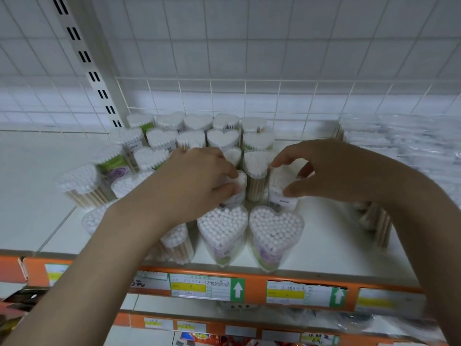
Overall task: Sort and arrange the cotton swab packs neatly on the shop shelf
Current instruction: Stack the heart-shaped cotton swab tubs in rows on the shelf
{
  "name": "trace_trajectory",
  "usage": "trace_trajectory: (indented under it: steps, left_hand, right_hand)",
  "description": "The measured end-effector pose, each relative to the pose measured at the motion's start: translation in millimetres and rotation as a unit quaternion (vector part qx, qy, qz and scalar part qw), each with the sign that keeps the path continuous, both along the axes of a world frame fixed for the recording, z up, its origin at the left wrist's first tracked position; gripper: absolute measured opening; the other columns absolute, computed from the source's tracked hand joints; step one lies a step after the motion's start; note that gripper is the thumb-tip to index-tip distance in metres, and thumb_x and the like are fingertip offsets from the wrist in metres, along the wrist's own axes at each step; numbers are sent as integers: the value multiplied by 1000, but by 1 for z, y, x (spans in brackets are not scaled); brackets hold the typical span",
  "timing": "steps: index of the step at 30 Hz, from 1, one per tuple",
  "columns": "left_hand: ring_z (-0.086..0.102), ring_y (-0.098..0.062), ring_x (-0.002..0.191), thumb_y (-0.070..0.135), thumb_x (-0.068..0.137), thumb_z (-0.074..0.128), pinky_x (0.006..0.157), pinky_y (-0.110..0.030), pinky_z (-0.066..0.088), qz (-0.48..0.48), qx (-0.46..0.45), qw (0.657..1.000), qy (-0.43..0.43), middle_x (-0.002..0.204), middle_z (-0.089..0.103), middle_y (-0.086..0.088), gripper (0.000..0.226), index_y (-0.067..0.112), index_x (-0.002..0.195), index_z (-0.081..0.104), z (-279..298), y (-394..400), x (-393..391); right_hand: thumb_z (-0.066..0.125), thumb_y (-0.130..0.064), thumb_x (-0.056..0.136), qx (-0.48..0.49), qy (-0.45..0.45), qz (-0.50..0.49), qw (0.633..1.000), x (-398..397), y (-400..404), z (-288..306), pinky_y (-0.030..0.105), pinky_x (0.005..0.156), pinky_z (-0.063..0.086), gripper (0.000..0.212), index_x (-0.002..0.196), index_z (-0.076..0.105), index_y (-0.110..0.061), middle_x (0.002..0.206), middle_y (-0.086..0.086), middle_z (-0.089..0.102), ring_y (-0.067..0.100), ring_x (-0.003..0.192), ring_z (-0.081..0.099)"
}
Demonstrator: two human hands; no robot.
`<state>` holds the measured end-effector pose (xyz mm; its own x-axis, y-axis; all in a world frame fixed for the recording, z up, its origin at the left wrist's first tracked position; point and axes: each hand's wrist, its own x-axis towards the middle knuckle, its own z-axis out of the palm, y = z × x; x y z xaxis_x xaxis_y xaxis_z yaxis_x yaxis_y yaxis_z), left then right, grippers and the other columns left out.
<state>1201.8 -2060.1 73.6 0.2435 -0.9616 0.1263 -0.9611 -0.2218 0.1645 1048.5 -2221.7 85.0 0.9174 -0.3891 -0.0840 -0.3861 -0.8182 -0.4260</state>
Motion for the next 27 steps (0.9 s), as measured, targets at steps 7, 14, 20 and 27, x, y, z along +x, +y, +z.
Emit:
trace_trajectory:
  steps: [7,14,20,27]
  left_hand:
    - [55,-15,95,47,82,49,87,-41,44,-5,-6,1000,18,102,58,5,41,24,113,65,1,2,-1]
    - [55,-17,96,45,83,53,84,-39,44,-10,-13,1000,19,102,58,4,39,23,112,65,1,4,-2]
    - [53,-16,103,46,85,52,88,-39,42,-14,-5,1000,4,107,56,8,39,26,117,62,0,5,-5]
    - [54,-13,98,49,82,48,89,-36,42,-22,-10,1000,12,99,56,12,41,27,113,63,4,5,0]
  right_hand:
    - [67,-28,77,28,-12,49,998,-1,4,-1,23,84,48,38,110,53,-41,109,-25,50,-7,96,51]
    - [65,-56,69,-12,-54,53,997,13,13,-11,11,70,39,29,89,54,-39,95,-21,52,-6,89,51]
    - [67,-48,71,-5,-64,63,996,12,12,-13,12,70,40,30,94,50,-40,98,-22,52,-6,90,50]
    - [60,-53,69,10,-50,69,996,11,12,-10,18,72,44,33,94,45,-39,99,-22,53,-5,90,53]
